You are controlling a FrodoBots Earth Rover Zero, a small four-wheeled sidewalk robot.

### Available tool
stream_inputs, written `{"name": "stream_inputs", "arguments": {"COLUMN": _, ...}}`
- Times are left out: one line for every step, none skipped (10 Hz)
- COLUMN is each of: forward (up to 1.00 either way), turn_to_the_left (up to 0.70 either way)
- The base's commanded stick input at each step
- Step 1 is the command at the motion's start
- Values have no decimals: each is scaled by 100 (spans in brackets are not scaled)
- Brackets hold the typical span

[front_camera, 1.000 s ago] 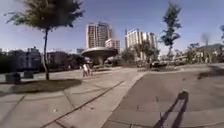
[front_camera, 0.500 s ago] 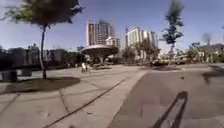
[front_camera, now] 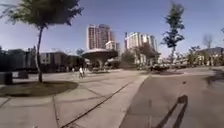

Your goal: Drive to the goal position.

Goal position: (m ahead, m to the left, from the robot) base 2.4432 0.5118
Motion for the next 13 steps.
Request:
{"name": "stream_inputs", "arguments": {"forward": 62, "turn_to_the_left": 5}}
{"name": "stream_inputs", "arguments": {"forward": 62, "turn_to_the_left": 1}}
{"name": "stream_inputs", "arguments": {"forward": 62, "turn_to_the_left": 1}}
{"name": "stream_inputs", "arguments": {"forward": 62, "turn_to_the_left": 1}}
{"name": "stream_inputs", "arguments": {"forward": 62, "turn_to_the_left": 1}}
{"name": "stream_inputs", "arguments": {"forward": 62, "turn_to_the_left": 1}}
{"name": "stream_inputs", "arguments": {"forward": 62, "turn_to_the_left": 1}}
{"name": "stream_inputs", "arguments": {"forward": 62, "turn_to_the_left": 1}}
{"name": "stream_inputs", "arguments": {"forward": 62, "turn_to_the_left": 1}}
{"name": "stream_inputs", "arguments": {"forward": 62, "turn_to_the_left": 1}}
{"name": "stream_inputs", "arguments": {"forward": 62, "turn_to_the_left": 9}}
{"name": "stream_inputs", "arguments": {"forward": 62, "turn_to_the_left": 16}}
{"name": "stream_inputs", "arguments": {"forward": 62, "turn_to_the_left": 22}}
